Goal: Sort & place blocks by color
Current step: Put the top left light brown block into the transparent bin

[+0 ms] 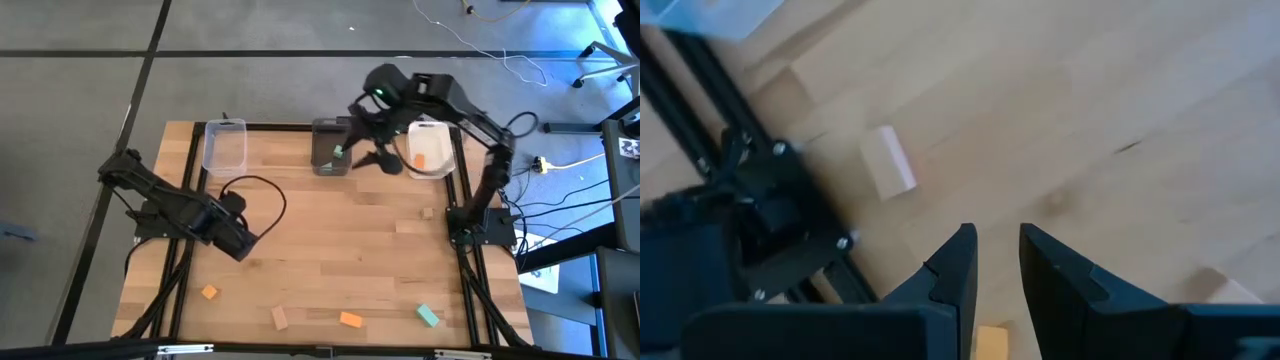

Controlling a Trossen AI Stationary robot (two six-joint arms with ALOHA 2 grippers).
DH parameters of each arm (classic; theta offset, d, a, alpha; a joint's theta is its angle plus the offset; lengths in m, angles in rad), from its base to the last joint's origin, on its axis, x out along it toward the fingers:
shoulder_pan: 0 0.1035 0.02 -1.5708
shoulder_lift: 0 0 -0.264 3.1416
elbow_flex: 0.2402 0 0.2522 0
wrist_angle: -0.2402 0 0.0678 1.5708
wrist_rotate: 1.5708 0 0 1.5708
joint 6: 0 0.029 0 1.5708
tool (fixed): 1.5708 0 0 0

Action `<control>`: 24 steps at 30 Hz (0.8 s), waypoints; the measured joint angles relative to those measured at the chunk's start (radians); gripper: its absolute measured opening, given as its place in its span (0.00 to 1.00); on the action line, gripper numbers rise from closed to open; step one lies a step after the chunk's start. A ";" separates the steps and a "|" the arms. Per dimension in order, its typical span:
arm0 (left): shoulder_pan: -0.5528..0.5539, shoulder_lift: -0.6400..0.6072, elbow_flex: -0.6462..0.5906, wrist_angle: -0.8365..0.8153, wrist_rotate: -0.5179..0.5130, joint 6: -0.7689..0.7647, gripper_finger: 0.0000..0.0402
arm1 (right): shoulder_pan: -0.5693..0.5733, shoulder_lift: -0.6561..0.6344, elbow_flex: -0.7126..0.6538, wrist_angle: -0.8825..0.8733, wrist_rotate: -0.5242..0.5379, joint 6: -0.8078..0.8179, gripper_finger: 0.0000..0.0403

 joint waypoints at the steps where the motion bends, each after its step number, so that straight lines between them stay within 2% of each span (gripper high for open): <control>1: 0.000 0.000 -0.015 0.000 0.005 -0.012 0.17 | 0.017 -0.015 0.000 -0.004 0.000 -0.020 0.61; 7: 0.000 0.000 -0.080 0.000 0.021 -0.050 0.17 | 0.096 -0.079 0.000 -0.134 0.033 -0.200 0.61; 14: 0.000 0.000 -0.090 0.000 0.016 -0.040 0.17 | 0.102 -0.084 -0.010 -0.185 -0.059 -0.090 0.61; 20: -0.011 -0.008 -0.090 0.000 0.007 -0.038 0.17 | 0.101 -0.084 -0.098 -0.183 0.097 0.005 0.61; 24: -0.024 -0.023 -0.089 0.000 0.005 -0.044 0.17 | 0.101 -0.083 -0.152 -0.146 0.130 0.021 0.61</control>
